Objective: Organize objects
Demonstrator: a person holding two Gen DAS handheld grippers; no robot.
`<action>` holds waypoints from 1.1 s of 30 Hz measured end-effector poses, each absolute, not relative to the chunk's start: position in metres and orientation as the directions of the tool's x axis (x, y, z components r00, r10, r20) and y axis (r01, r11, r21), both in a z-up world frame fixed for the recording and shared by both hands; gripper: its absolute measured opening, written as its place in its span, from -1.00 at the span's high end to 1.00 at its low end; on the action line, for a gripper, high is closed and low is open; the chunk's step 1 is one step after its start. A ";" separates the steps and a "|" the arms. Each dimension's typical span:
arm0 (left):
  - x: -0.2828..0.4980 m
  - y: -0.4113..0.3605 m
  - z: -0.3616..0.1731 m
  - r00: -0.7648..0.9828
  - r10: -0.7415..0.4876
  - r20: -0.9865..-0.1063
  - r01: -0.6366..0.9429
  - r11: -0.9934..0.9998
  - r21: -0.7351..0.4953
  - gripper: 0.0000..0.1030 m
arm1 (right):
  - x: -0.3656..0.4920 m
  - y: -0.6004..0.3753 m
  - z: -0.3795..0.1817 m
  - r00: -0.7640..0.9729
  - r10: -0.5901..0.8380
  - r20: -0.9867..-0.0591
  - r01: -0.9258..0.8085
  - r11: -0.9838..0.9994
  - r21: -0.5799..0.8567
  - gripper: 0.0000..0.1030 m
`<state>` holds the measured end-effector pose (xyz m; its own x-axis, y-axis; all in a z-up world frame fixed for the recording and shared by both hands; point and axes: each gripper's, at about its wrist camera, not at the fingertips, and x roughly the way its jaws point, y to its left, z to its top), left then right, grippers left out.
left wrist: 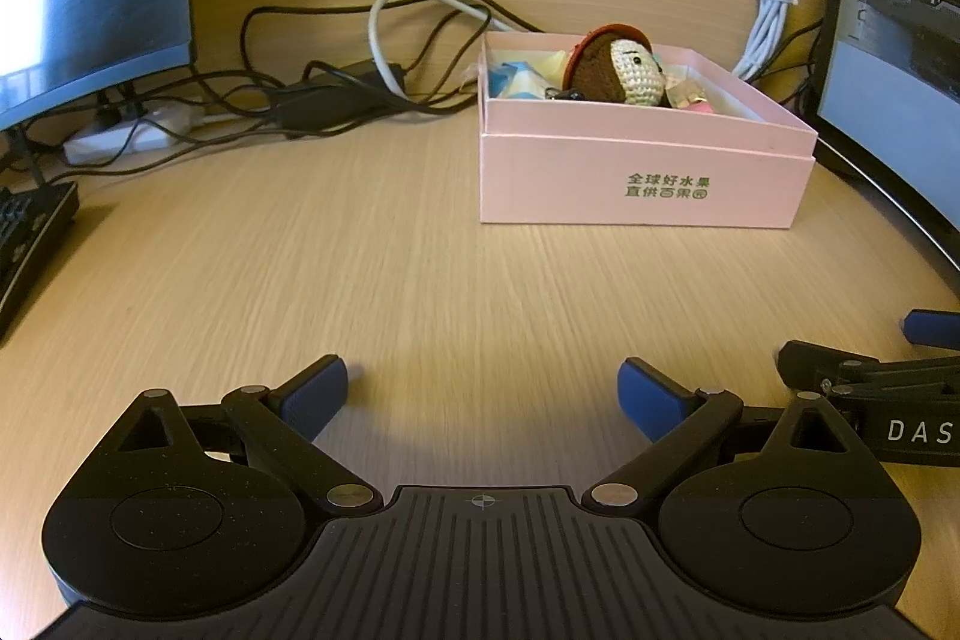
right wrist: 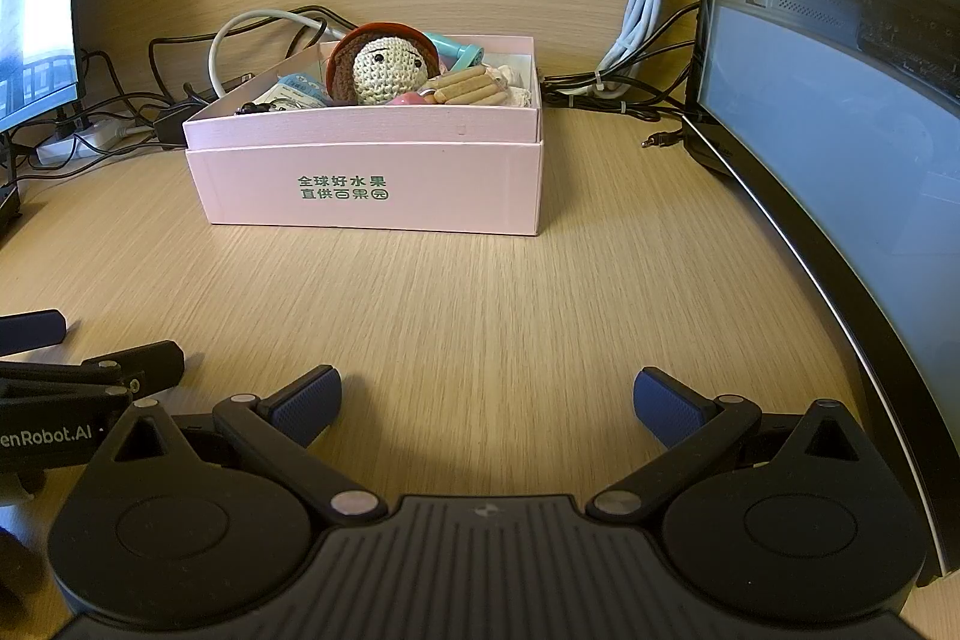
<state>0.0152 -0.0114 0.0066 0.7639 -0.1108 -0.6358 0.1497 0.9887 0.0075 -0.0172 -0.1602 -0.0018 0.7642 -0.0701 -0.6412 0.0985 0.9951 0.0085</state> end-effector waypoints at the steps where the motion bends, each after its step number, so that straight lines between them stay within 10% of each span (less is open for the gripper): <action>1: 0.015 -0.012 0.007 0.764 -0.111 -0.636 0.150 0.989 0.008 -0.93 | -0.017 -0.160 -0.002 0.764 -0.070 -0.641 0.098 0.995 0.009 -1.00; 33: 0.016 -0.013 0.005 0.765 -0.106 -0.635 0.145 0.989 0.009 -0.94 | -0.017 -0.160 -0.002 0.764 -0.070 -0.641 0.098 0.995 0.009 -1.00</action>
